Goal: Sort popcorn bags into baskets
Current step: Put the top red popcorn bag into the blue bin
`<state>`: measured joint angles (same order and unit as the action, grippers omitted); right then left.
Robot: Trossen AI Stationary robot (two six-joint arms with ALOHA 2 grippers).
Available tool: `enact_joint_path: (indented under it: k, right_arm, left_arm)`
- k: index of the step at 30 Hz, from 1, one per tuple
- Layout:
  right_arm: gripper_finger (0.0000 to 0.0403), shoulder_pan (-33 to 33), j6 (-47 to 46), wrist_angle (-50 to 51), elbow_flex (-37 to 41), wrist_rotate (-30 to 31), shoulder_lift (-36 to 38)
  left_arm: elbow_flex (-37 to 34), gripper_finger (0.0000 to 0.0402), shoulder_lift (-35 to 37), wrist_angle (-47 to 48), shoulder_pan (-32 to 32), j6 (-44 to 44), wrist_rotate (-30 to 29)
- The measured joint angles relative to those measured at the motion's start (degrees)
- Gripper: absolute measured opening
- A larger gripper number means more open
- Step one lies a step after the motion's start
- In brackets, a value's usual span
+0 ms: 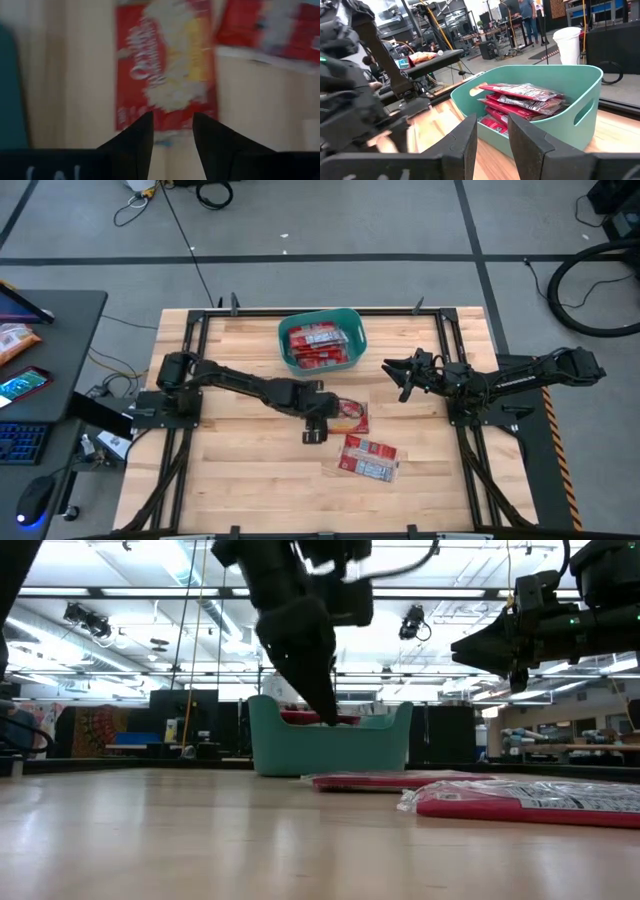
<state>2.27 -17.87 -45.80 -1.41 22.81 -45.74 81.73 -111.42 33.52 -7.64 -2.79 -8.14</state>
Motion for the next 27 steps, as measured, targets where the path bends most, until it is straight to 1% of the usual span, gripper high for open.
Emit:
enact_joint_path:
  k: [4,7,8,10,14,18,23,27]
  right_arm:
    - [0.0115,0.00,0.00,-0.03,0.01,0.00,-0.01]
    - [0.0115,0.00,0.00,-0.07,0.00,0.00,-0.01]
    - [0.0115,0.01,0.00,-0.12,0.00,0.00,0.01]
    - [0.0115,0.00,0.00,-0.52,0.00,0.00,-0.11]
    - [0.0115,-0.01,0.00,-1.14,-0.02,0.00,-0.35]
    - [0.0115,0.01,0.00,-0.90,0.00,0.00,-0.49]
    - [0.0115,0.01,0.00,-0.91,0.00,0.00,-0.55]
    - [0.0115,-0.01,0.00,-1.22,0.00,0.00,-0.71]
  left_arm:
    - [0.05,0.0143,-0.84,-4.28,-2.35,3.17,-0.95]
    - [-0.11,0.0158,-2.23,-5.61,-4.22,3.80,-3.18]
    - [0.04,0.0167,-2.79,-7.52,-4.74,3.70,-3.94]
    - [-0.04,0.0189,-3.65,-6.47,-5.63,3.81,-4.98]
    - [0.00,0.0243,-6.17,-7.89,-6.64,4.62,-6.74]
    - [0.00,0.0282,-8.75,-9.22,-7.42,5.02,-10.86]
    - [0.17,0.0288,-10.31,-9.35,-8.11,7.92,-16.18]
    - [0.24,0.0271,-10.94,-8.85,-8.13,9.79,-18.71]
